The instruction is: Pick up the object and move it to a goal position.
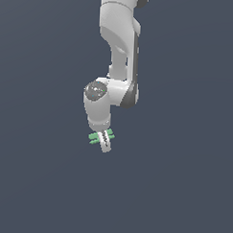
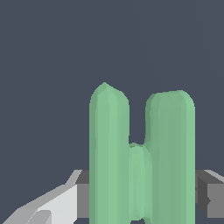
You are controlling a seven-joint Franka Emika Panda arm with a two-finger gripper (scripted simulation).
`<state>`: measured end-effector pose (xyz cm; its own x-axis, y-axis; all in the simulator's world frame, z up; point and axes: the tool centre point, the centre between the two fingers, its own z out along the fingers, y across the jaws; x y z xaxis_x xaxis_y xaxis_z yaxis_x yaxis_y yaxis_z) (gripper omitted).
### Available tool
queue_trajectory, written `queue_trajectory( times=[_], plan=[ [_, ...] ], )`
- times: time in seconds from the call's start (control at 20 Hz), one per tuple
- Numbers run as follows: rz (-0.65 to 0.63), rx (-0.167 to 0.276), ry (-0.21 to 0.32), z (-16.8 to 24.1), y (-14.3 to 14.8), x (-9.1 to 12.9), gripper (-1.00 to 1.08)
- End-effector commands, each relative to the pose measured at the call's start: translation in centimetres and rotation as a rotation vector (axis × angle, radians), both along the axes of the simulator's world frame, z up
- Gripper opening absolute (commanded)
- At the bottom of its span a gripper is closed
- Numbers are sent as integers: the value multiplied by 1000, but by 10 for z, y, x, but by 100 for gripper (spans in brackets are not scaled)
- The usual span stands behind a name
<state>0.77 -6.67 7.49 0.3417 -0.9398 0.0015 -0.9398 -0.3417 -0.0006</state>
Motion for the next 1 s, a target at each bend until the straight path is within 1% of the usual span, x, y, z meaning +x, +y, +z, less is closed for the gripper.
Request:
queue_trajectory(
  times=[0.0, 0.2, 0.45, 0.7, 0.95],
  plan=[
    [1, 0, 1, 7, -15, 14, -100],
    [1, 0, 1, 15, -33, 32, -100],
    [1, 1, 1, 22, -48, 48, -100],
    [1, 1, 1, 25, -56, 57, -100],
    [1, 1, 1, 26, -59, 59, -100]
  ],
)
